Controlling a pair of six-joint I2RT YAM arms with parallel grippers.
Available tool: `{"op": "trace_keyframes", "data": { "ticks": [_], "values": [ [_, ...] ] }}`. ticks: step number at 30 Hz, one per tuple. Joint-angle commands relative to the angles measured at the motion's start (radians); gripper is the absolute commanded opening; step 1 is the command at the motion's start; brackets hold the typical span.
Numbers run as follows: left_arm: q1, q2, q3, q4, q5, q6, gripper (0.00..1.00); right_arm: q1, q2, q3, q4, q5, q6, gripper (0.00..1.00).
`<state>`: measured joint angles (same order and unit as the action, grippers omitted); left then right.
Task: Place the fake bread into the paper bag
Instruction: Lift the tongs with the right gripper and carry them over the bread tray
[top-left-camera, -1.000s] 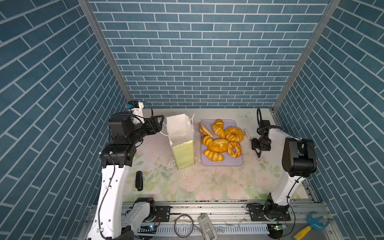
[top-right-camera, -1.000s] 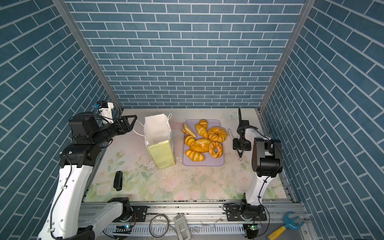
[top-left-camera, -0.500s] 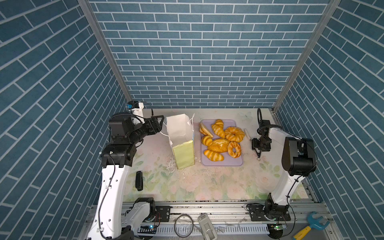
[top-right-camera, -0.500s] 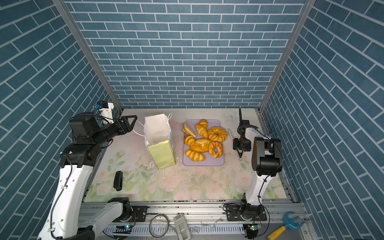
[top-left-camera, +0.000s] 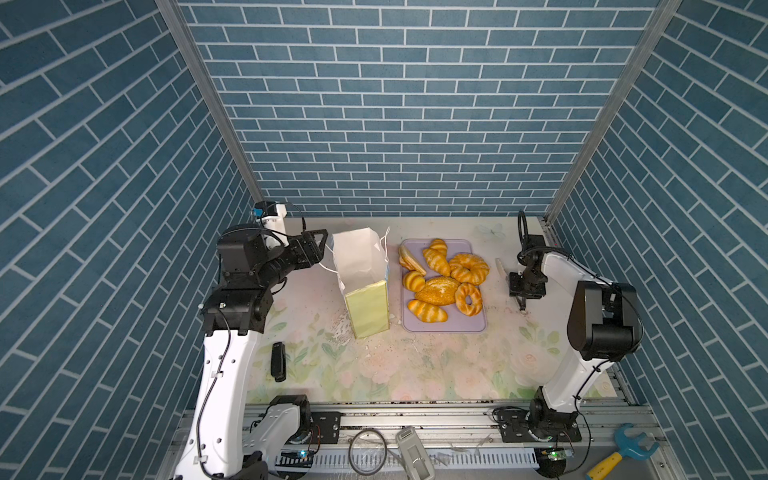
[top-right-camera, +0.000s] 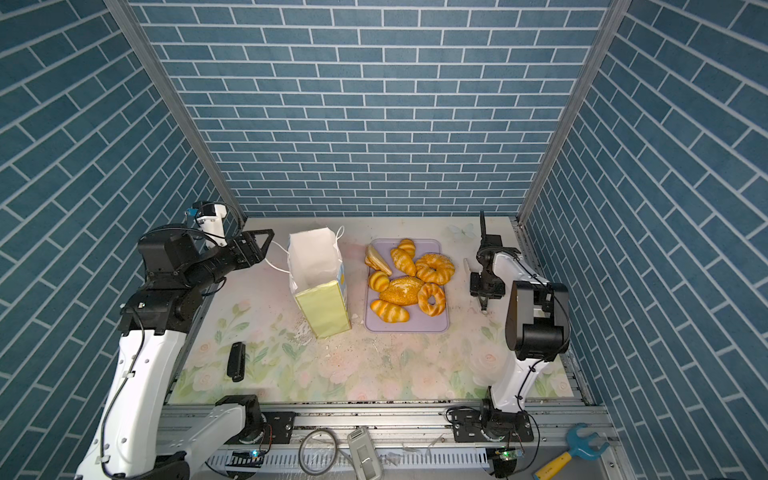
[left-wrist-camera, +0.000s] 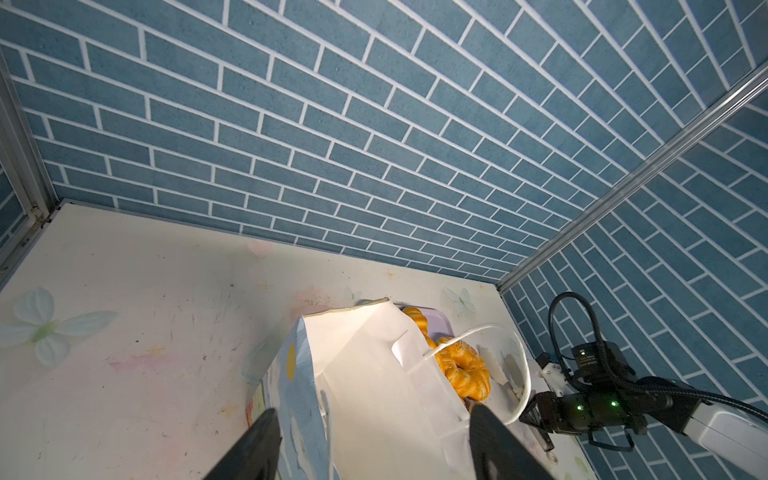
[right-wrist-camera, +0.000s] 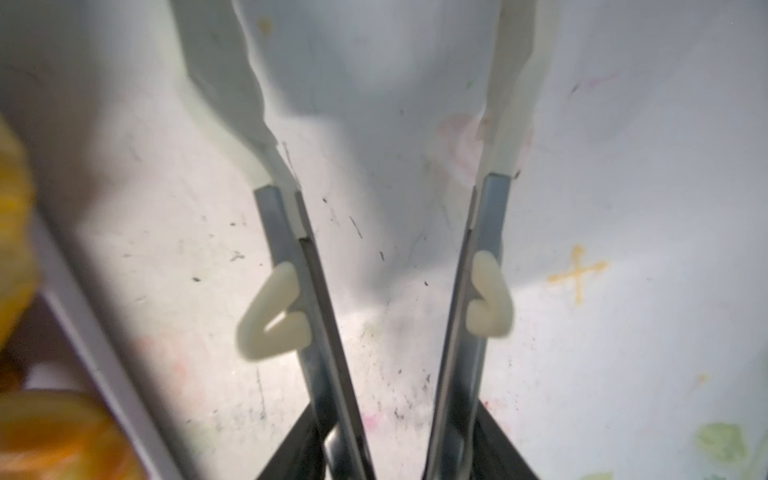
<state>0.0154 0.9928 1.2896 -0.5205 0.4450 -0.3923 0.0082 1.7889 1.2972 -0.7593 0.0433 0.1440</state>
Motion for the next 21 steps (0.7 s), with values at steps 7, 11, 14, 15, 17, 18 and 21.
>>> {"op": "trace_keyframes", "data": {
  "ticks": [7, 11, 14, 15, 17, 18, 21],
  "values": [
    [0.0, 0.007, -0.007, 0.042, -0.013, -0.019, 0.73, 0.004, -0.131, 0.089, -0.101, 0.009, -0.029, 0.5],
    [0.0, 0.015, -0.007, 0.051, -0.012, -0.023, 0.73, 0.019, -0.175, 0.11, -0.118, 0.017, -0.038, 0.51],
    [0.0, 0.021, -0.005, 0.059, -0.012, -0.025, 0.73, 0.028, -0.193, 0.131, -0.138, 0.037, -0.045, 0.51],
    [0.0, 0.023, -0.003, 0.06, -0.011, -0.025, 0.73, 0.031, -0.198, 0.137, -0.146, 0.044, -0.049, 0.51],
    [-0.002, 0.03, 0.003, 0.059, -0.006, -0.022, 0.73, 0.04, -0.212, 0.156, -0.165, 0.061, -0.055, 0.51],
    [-0.002, 0.032, 0.006, 0.058, -0.005, -0.02, 0.73, 0.042, -0.22, 0.163, -0.175, 0.065, -0.056, 0.51],
    [-0.013, 0.04, 0.007, 0.041, -0.025, 0.002, 0.73, 0.05, -0.252, 0.194, -0.197, 0.072, -0.062, 0.51]
  ]
}}
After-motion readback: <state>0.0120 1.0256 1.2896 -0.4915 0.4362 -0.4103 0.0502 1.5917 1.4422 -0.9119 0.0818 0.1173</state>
